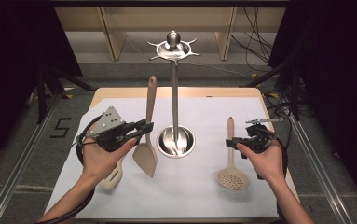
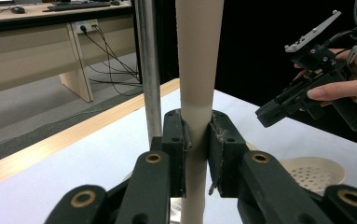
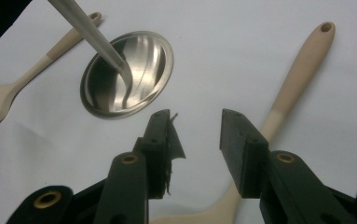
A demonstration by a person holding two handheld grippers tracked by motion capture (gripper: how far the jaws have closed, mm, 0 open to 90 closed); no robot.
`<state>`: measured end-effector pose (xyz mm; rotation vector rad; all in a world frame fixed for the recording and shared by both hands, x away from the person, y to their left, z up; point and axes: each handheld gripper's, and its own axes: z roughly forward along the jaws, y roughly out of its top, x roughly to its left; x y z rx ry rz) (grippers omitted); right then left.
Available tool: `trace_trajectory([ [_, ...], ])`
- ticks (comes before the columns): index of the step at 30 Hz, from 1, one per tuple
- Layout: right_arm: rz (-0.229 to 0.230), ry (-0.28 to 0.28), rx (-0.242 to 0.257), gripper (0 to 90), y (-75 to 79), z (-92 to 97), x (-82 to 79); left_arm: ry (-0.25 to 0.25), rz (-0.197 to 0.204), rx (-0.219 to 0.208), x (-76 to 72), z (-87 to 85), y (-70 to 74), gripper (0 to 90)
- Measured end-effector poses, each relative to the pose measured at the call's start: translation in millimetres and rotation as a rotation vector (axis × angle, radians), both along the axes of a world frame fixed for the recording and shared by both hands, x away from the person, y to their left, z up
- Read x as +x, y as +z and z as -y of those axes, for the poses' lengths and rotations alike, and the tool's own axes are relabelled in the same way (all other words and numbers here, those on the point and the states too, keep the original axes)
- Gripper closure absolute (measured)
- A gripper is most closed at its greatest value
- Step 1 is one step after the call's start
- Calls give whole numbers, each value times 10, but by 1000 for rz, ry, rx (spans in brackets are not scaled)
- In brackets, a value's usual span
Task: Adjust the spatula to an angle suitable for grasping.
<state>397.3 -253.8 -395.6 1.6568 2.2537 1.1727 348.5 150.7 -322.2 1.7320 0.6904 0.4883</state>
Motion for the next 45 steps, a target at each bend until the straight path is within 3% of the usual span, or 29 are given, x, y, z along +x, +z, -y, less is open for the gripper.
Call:
trace_trajectory([
  [5,-21,8,19,641,17,3,-5,-1,2,6,14,-9,16,773],
  [7,1,34,10,641,11,38,12,2,3,6,26,-21,25,772],
  [15,7,28,9,641,14,47,20,15,34,14,59,-53,61,773],
  [19,25,32,-1,642,14,46,26,24,32,12,62,-65,83,773],
  [35,10,34,8,641,17,42,26,38,46,10,125,-108,183,772],
  [45,14,35,8,641,11,40,30,51,35,-2,208,-139,225,772],
])
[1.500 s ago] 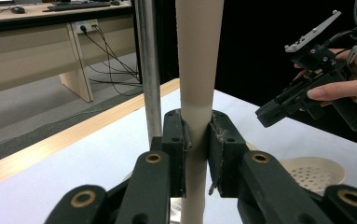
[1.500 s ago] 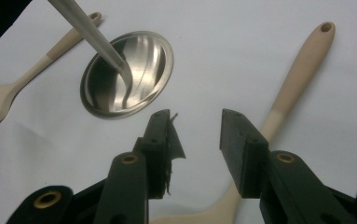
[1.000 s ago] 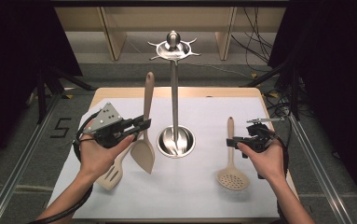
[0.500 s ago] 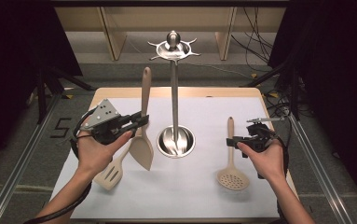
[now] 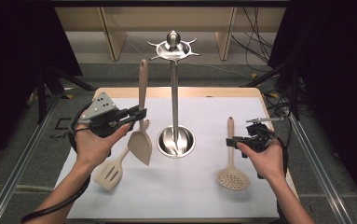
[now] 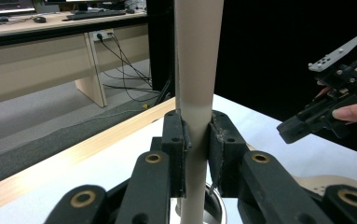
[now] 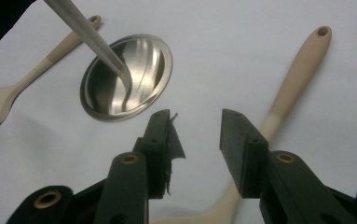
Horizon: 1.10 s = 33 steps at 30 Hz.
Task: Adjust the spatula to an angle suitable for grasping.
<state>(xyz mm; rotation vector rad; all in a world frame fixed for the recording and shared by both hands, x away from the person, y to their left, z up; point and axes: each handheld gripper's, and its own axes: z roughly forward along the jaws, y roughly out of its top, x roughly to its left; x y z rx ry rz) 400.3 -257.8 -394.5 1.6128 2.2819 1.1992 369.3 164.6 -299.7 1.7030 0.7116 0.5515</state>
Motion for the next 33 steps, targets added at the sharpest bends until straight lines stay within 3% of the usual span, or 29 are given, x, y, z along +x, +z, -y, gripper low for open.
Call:
trace_trajectory([
  [23,-5,-6,-1,641,10,-4,4,8,-19,25,189,38,46,772],
  [29,-23,-27,10,642,21,-27,-12,8,-24,27,218,69,44,771],
  [33,-4,-45,-1,641,5,-33,-6,4,-29,34,238,91,39,771],
])
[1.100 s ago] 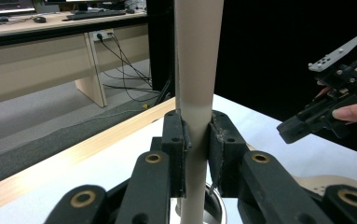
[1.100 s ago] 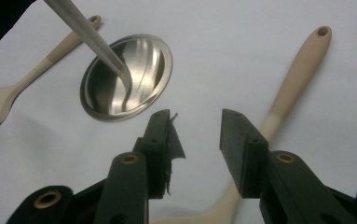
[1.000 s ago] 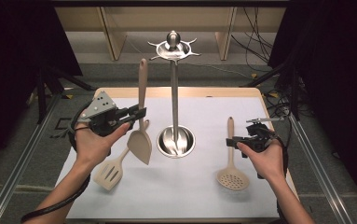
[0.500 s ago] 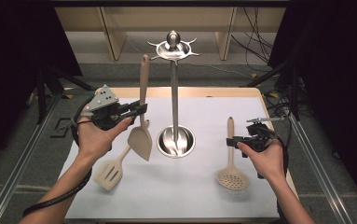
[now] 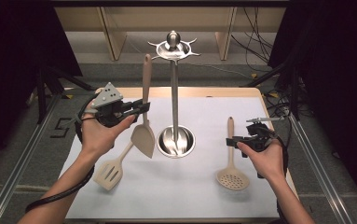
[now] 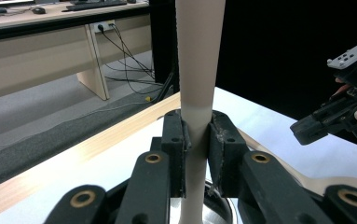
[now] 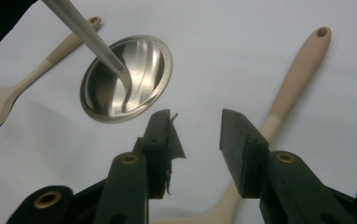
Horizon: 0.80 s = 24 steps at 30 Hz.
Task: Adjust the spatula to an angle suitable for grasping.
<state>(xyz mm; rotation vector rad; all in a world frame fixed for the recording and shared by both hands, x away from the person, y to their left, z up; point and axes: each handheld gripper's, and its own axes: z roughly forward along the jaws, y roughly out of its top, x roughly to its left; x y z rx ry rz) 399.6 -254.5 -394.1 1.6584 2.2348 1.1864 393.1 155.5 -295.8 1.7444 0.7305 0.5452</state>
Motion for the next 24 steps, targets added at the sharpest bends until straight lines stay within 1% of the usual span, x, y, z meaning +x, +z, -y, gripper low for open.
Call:
trace_trajectory([
  [1,0,0,0,641,0,1,1,-1,1,5,6,3,1,771],
  [7,0,0,0,642,-1,2,3,-2,-6,7,36,24,11,771],
  [12,-1,0,0,641,-1,1,4,-6,-11,29,84,54,10,771],
  [14,-1,1,0,642,-2,2,4,-8,-15,31,89,67,7,771],
  [15,-11,21,2,641,7,20,6,-11,-14,37,94,74,5,771],
  [16,-44,16,26,641,26,5,-12,-17,-17,43,99,90,3,771],
  [17,-6,45,8,642,6,38,14,-16,-17,43,102,99,1,771],
  [24,-3,46,7,642,6,43,15,-21,-19,47,142,149,3,770],
])
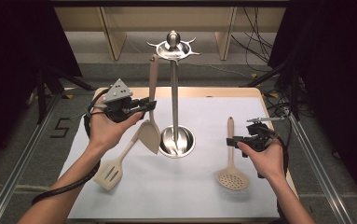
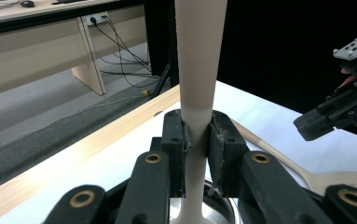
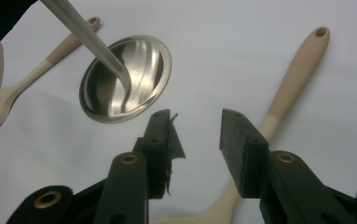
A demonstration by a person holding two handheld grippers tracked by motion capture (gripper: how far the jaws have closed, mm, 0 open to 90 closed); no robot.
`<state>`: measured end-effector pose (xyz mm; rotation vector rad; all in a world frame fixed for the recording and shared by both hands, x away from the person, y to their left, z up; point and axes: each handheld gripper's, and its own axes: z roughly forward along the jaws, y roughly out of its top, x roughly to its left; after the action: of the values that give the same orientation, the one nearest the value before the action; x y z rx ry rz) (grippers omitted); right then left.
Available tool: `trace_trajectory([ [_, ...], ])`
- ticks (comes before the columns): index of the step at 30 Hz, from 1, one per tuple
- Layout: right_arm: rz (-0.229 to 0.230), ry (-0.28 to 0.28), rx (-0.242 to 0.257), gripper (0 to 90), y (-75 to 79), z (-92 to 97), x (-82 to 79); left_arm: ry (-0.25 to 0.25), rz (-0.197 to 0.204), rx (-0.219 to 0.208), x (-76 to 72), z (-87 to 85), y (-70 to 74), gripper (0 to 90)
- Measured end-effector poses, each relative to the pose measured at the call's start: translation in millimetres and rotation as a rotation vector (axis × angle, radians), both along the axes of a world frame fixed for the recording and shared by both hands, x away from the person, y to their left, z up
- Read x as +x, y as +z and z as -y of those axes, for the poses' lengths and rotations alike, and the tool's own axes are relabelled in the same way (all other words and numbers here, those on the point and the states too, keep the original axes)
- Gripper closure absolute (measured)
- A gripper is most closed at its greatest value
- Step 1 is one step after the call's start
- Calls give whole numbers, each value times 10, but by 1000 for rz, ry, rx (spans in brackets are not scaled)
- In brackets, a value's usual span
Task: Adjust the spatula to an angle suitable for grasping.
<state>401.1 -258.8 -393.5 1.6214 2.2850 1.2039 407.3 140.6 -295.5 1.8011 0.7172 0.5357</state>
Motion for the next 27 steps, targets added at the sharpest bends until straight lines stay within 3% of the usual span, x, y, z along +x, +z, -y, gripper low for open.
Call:
trace_trajectory([
  [14,8,0,-1,640,-2,9,0,-5,6,-2,31,34,-47,765],
  [24,7,-9,0,639,-1,18,0,10,46,-52,-73,-131,-82,662],
  [27,30,-37,-9,639,-18,-7,0,10,47,-70,-105,-173,-103,646],
])
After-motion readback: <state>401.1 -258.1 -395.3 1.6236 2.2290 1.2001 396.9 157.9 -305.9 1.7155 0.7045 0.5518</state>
